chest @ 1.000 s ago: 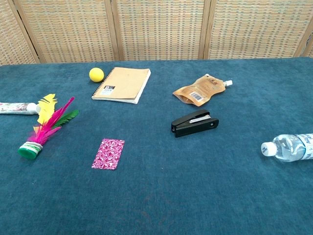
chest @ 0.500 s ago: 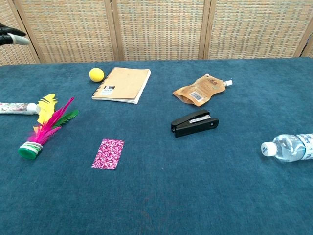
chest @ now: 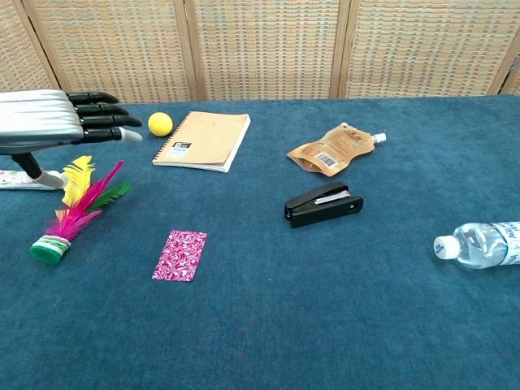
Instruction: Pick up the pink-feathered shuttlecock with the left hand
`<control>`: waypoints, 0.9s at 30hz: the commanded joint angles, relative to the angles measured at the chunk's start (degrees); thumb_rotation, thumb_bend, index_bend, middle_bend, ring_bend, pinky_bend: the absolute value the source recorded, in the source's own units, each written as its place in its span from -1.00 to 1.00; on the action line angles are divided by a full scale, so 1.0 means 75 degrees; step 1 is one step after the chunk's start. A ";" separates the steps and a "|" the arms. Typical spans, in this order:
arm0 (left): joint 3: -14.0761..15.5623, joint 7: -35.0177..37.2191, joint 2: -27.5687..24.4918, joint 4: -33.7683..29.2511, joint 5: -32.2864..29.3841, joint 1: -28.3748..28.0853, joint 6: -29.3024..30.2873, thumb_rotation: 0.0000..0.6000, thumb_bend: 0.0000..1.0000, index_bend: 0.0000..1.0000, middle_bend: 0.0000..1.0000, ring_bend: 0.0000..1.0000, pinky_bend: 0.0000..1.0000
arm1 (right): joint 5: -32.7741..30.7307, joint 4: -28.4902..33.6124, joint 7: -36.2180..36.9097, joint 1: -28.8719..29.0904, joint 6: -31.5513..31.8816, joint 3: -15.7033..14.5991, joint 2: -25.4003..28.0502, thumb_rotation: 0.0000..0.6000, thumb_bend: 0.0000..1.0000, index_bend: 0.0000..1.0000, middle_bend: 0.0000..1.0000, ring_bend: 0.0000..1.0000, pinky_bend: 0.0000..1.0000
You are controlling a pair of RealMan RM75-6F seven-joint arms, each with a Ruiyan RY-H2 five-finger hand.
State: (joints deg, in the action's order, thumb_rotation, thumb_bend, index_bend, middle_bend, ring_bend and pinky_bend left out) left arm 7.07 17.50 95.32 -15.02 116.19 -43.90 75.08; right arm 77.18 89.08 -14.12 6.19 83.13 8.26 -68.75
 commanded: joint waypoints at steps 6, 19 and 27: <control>0.0488 0.0115 0.0549 0.0570 -0.0004 -0.0347 -0.0264 1.00 -0.77 -0.71 -1.00 -1.00 -1.00 | -0.0205 -0.0114 -0.0049 0.0055 -0.0123 0.0052 -0.0072 1.00 -1.00 -1.00 -1.00 -1.00 -1.00; 0.0934 0.0028 0.0742 0.0899 -0.0177 -0.0480 -0.1058 1.00 -0.65 -0.39 -1.00 -1.00 -1.00 | -0.0445 -0.0262 0.0043 0.0092 -0.0233 0.0127 -0.0093 1.00 -1.00 -1.00 -1.00 -1.00 -1.00; 0.1031 0.0111 0.0743 0.0935 -0.0368 -0.0480 -0.0988 1.00 -0.29 -0.08 -1.00 -1.00 -1.00 | -0.0472 -0.0291 0.0037 0.0124 -0.0274 0.0117 -0.0114 1.00 -1.00 -1.00 -1.00 -1.00 -1.00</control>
State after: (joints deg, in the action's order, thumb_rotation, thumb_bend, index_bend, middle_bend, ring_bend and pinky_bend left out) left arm 14.77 18.31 100.91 -8.03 113.45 -47.51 67.65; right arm 73.64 86.90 -13.84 7.12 81.07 9.14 -69.61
